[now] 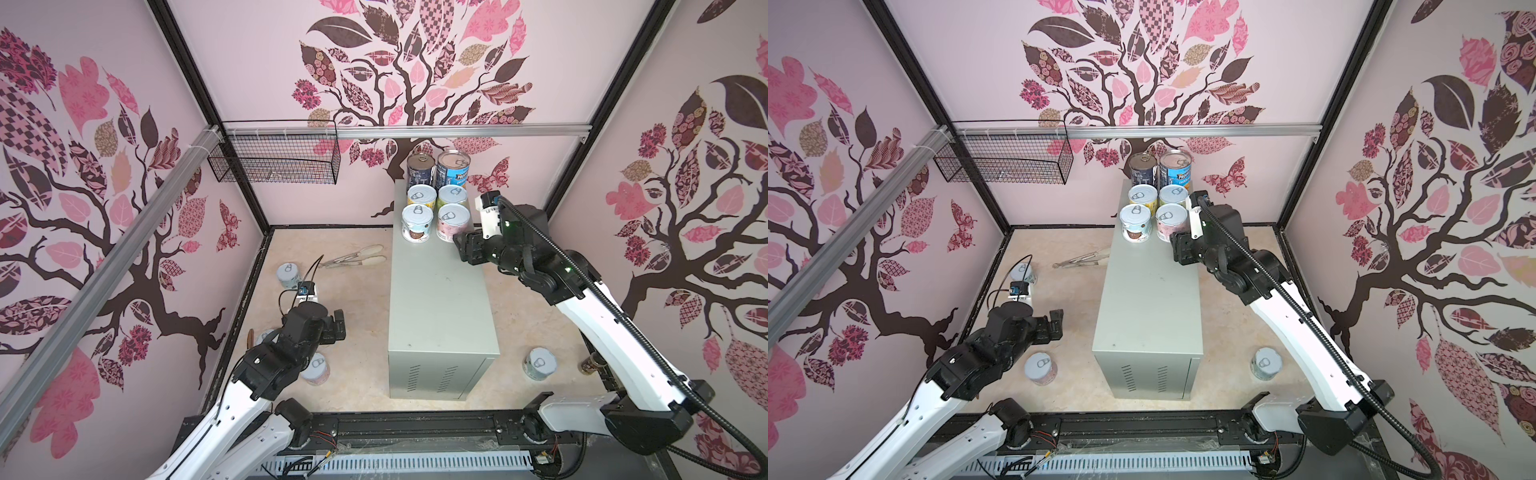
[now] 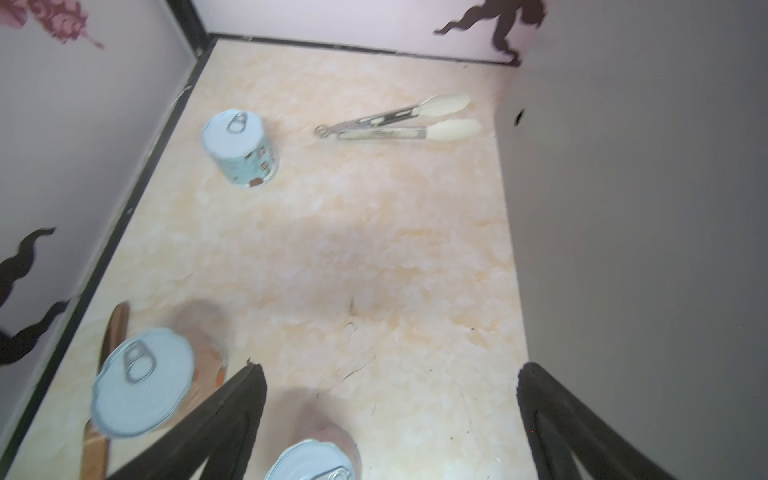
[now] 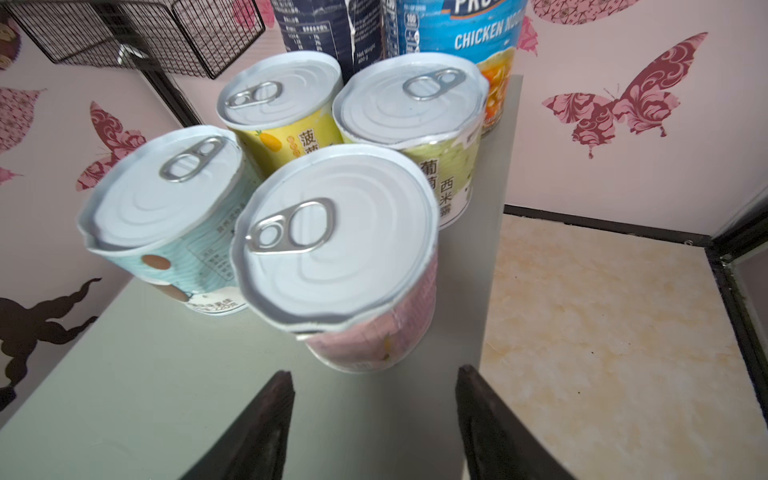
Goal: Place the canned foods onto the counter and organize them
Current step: 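Draw the right gripper back from the cans and away from the cabinet, then close the left gripper on the pink floor can while the right gripper lowers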
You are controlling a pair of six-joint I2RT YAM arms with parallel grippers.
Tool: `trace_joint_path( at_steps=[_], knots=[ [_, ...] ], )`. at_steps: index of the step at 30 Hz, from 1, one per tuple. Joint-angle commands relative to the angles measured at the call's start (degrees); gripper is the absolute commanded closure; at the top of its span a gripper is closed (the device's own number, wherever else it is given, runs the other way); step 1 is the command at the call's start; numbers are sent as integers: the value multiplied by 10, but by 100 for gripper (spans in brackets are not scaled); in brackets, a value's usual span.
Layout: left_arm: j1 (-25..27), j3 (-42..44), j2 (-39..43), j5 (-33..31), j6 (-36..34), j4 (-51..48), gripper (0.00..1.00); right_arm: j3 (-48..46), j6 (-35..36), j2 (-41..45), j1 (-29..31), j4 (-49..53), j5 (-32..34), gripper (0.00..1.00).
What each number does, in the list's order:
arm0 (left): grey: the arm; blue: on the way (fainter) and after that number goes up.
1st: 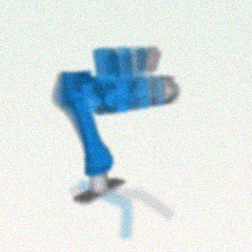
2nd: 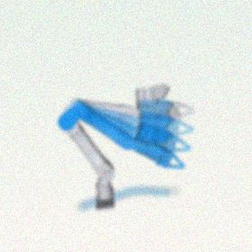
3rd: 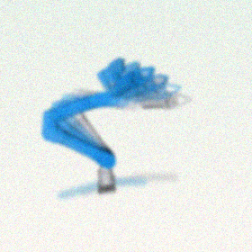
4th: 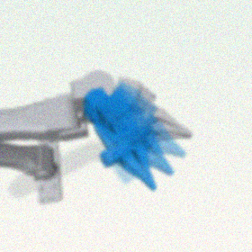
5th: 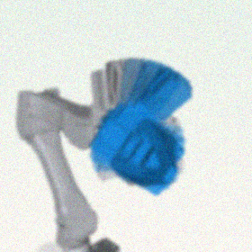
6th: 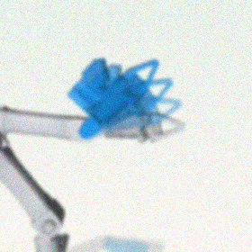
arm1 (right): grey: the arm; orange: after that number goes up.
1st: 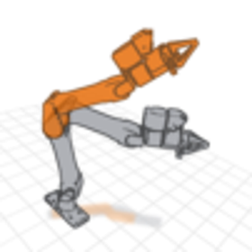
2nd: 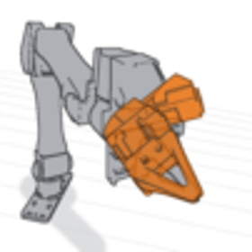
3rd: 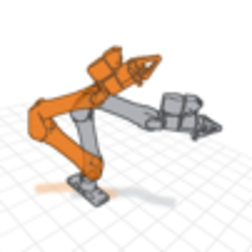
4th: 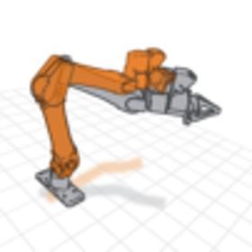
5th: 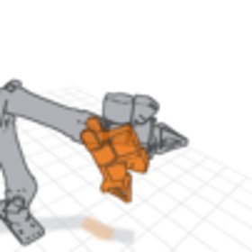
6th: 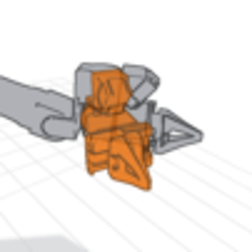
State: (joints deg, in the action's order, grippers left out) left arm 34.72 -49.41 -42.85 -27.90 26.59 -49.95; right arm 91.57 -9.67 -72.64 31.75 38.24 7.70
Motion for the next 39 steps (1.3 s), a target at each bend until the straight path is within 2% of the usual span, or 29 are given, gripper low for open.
trace_joint_path(
  at_steps=[1,5,9,12,14,21,26,31,39],
  knots=[
    [-3,-63,-5,-54,59,-49,2,-20,-12,71,-2,12,3,34],
    [-3,-81,6,-28,74,-59,2,-78,-27,132,-2,13,26,33],
    [-6,-63,12,-19,98,-54,2,-123,-50,177,-2,30,73,24],
    [-10,-58,-2,-26,134,-74,2,-165,-65,217,-2,34,111,13],
    [-13,-58,-19,-40,159,-100,2,-198,-79,247,-1,31,135,1],
    [-15,-35,-35,-55,238,-141,2,-327,-157,338,-1,-19,151,0],
    [-17,-11,-38,-79,331,-188,2,-429,-198,383,-2,-52,182,0],
    [-16,19,-57,-64,388,-202,2,-512,-234,407,-2,-80,201,0],
    [-16,86,-82,-51,461,-190,2,-595,-251,387,-1,-141,173,0]
  ],
)
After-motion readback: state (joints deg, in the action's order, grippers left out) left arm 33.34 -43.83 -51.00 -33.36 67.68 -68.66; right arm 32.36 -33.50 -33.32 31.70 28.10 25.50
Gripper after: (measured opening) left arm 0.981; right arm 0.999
